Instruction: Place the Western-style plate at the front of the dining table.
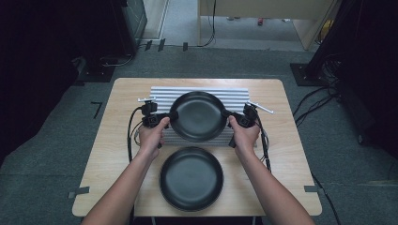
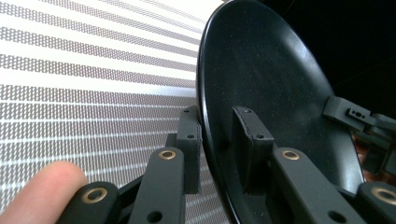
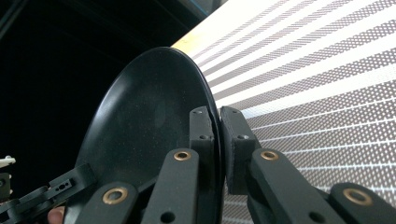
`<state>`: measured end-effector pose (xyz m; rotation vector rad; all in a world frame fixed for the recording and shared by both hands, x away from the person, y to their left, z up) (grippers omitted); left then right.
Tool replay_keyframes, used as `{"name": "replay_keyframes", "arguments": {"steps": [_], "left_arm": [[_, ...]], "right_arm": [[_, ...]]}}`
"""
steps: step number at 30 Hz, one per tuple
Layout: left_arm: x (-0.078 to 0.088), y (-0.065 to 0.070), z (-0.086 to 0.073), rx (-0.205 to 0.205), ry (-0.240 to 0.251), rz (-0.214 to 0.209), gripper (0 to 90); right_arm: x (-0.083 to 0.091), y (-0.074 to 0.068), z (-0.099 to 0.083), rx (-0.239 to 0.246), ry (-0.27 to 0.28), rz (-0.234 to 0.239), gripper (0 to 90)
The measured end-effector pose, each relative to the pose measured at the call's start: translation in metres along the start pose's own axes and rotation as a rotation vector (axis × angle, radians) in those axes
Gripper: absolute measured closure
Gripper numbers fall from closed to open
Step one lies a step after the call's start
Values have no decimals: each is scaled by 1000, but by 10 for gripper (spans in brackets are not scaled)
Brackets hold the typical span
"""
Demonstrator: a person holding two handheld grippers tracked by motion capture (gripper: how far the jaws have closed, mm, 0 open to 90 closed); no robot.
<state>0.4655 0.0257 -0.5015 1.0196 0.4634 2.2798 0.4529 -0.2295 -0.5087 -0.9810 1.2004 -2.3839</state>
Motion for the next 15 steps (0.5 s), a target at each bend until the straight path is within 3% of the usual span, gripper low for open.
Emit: {"name": "replay_keyframes", "arguments": {"steps": [7, 15], "left_arm": [[-23, -14, 4, 62, -22, 1, 743], [-41, -25, -1, 94, -56, 17, 741]], "right_arm": [[-16, 10, 7, -9, 10, -43, 845], [-29, 25, 7, -17, 0, -88, 841]]}}
Point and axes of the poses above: each handheld gripper's, and its own axes: x roughly backward along the jaws, z roughly out of its top, y roughly to its right, the point moved 7 cm from there along -x, roughly forward along the jaws, and after that the axes turned 6 degrees about -x, right-handed, at the moved point
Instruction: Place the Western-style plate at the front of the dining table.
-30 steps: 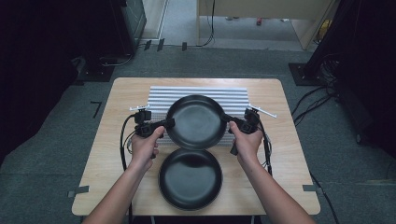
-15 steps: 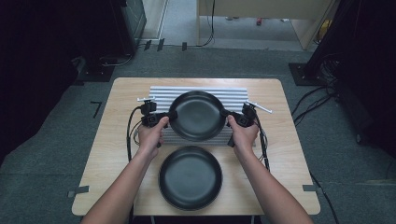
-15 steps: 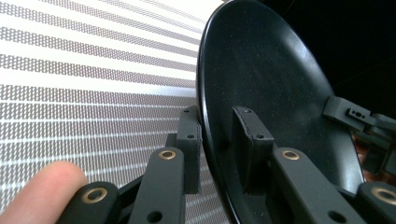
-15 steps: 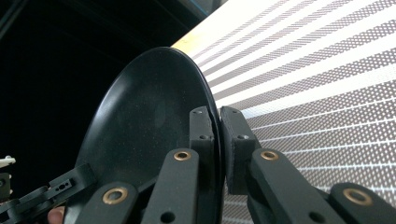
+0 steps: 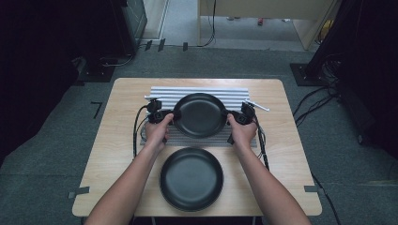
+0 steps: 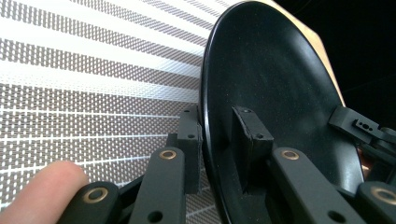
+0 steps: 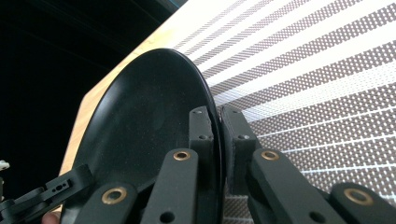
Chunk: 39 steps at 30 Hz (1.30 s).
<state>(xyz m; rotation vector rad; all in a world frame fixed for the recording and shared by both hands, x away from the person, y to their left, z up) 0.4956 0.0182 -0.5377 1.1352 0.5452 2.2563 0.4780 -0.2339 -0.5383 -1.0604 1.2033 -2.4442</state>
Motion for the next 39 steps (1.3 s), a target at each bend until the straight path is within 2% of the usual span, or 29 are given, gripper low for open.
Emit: {"name": "replay_keyframes", "arguments": {"steps": [4, 10, 15, 26, 34, 37, 38, 39], "left_arm": [[-7, -6, -1, 18, 1, 18, 736], [-10, -9, 0, 20, -11, 44, 732], [-15, -9, 2, 20, -19, 65, 727], [-21, -10, 1, 29, -27, 72, 725], [-22, -10, 0, 18, -22, 78, 723], [-21, -11, 1, 36, -22, 55, 715], [-21, -10, 1, 39, -25, 41, 696], [-20, -10, 1, 33, -26, 45, 657]], "right_arm": [[-7, 4, -1, 0, -4, -15, 840], [-16, 7, -1, -6, -12, -24, 838], [-21, 11, 1, -35, -1, -34, 837], [-24, 14, 3, -25, 2, -44, 836], [-25, 17, 3, -10, 10, -46, 828], [-25, 16, 3, 3, 25, -58, 794], [-25, 14, 3, 15, 32, -52, 748], [-25, 11, 4, 34, 58, -42, 676]]}}
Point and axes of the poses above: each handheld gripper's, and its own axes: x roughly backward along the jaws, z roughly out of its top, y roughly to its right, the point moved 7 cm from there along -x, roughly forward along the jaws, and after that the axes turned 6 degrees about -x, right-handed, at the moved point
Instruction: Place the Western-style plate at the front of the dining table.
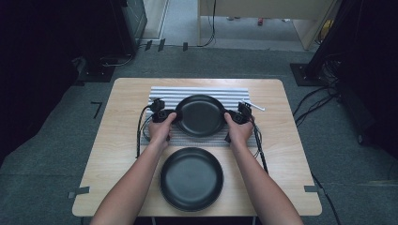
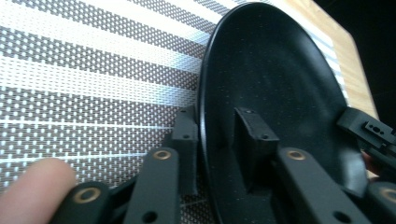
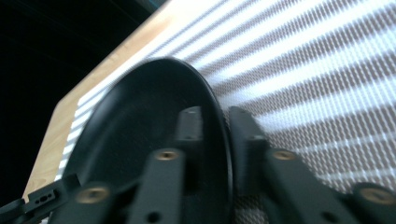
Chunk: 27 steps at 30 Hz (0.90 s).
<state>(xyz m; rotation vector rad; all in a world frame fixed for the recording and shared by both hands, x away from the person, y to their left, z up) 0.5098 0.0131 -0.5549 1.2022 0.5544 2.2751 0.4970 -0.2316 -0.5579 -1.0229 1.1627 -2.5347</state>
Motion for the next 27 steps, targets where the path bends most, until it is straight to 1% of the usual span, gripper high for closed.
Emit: {"name": "replay_keyframes", "arguments": {"steps": [1, 2, 4, 6, 8, 10, 12, 13, 14, 15, 16, 17, 18, 19, 21, 23, 25, 27], "left_arm": [[2, 1, 1, -27, 1, 26, 631], [4, 1, 2, -44, 4, 35, 605], [10, 3, 4, -67, 8, 42, 554], [16, 5, 5, -79, 21, 37, 511], [21, 8, 6, -102, 30, 37, 452], [27, 11, 4, -131, 24, 42, 374], [32, 13, 1, -177, 16, 62, 301], [34, 14, 0, -197, 12, 71, 270], [37, 15, -1, -205, 15, 73, 235], [41, 16, -1, -209, 15, 62, 195], [43, 16, -1, -212, 16, 61, 172], [45, 16, -1, -216, 21, 64, 160], [49, 17, -1, -218, 33, 61, 144], [51, 17, -2, -219, 38, 54, 135], [56, 20, -4, -229, 49, 43, 129], [60, 21, -7, -248, 54, 41, 114], [64, 23, -11, -269, 55, 43, 108], [69, 24, -13, -280, 62, 45, 107]], "right_arm": [[1, -1, 1, 20, 15, -3, 660], [3, -1, 3, 57, 38, -18, 627], [6, -2, 5, 90, 64, -24, 588], [10, -1, 7, 128, 59, -30, 574], [15, -1, 7, 160, 50, -22, 564], [22, -1, 9, 191, 72, -5, 557], [28, -1, 9, 204, 74, 16, 556], [32, 0, 8, 213, 73, 24, 542], [35, 1, 8, 227, 72, 23, 504], [38, 3, 8, 254, 73, 15, 480], [41, 6, 8, 291, 77, -3, 453], [43, 7, 7, 295, 75, -9, 431], [46, 8, 8, 300, 82, -3, 431], [49, 10, 8, 299, 85, -17, 438], [55, 10, 6, 314, 53, -10, 431], [61, 10, 2, 366, 38, -4, 377], [67, 9, -2, 416, 19, -6, 367], [74, 8, -6, 439, 20, 13, 348]]}}
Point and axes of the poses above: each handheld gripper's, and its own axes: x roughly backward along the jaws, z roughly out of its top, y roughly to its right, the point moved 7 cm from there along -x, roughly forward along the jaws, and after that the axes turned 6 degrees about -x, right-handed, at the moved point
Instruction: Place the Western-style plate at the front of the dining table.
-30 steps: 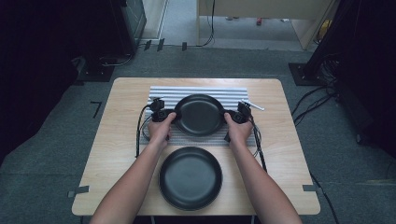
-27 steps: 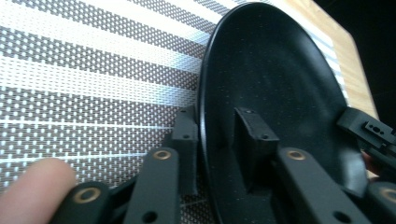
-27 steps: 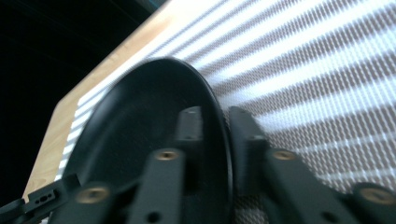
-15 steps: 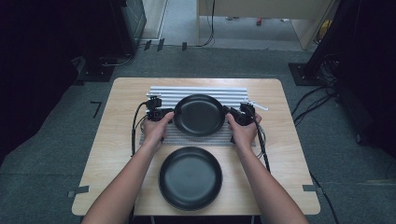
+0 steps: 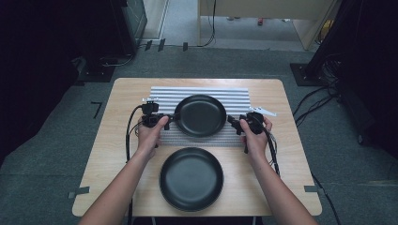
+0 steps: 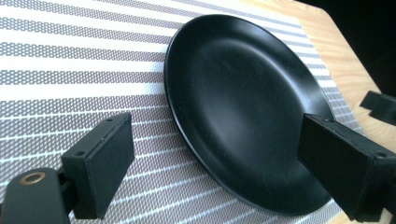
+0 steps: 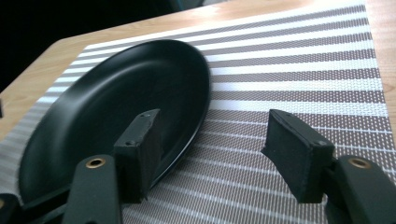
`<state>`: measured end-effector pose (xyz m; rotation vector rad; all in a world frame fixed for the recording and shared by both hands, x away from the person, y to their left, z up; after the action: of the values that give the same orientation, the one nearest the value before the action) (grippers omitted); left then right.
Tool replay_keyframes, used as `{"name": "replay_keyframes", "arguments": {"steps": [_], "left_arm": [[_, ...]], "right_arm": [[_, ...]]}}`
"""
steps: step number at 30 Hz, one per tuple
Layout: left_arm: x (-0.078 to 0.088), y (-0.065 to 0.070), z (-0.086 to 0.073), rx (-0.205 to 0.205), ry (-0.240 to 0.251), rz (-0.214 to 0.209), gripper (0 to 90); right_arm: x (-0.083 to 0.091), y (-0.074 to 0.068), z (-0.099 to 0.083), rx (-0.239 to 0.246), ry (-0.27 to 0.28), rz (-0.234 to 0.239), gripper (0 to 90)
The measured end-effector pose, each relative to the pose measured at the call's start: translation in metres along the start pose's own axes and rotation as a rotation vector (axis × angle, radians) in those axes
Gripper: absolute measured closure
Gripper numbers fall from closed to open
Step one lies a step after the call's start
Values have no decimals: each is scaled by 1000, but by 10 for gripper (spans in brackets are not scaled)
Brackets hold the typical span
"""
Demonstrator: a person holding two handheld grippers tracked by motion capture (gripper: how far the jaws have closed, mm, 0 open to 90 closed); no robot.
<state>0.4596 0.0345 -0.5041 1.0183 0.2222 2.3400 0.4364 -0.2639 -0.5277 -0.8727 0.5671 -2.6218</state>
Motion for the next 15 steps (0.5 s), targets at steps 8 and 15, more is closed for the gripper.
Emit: {"name": "replay_keyframes", "arguments": {"steps": [8, 15], "left_arm": [[23, 2, -9, -42, 30, 4, 104], [43, -4, -15, -16, 71, 3, 104]], "right_arm": [[24, -1, -5, 43, -7, 18, 317], [42, -2, -13, 71, -25, 40, 300]]}}
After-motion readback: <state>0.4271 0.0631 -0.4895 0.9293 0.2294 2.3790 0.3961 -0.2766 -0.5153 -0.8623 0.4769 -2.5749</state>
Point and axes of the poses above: each handheld gripper's, and its own axes: x roughly backward along the jaws, z roughly out of its top, y roughly to its right, the point moved 7 cm from there along -x, roughly forward along the jaws, and after that the axes turned 6 degrees about -x, right-handed, at the moved point
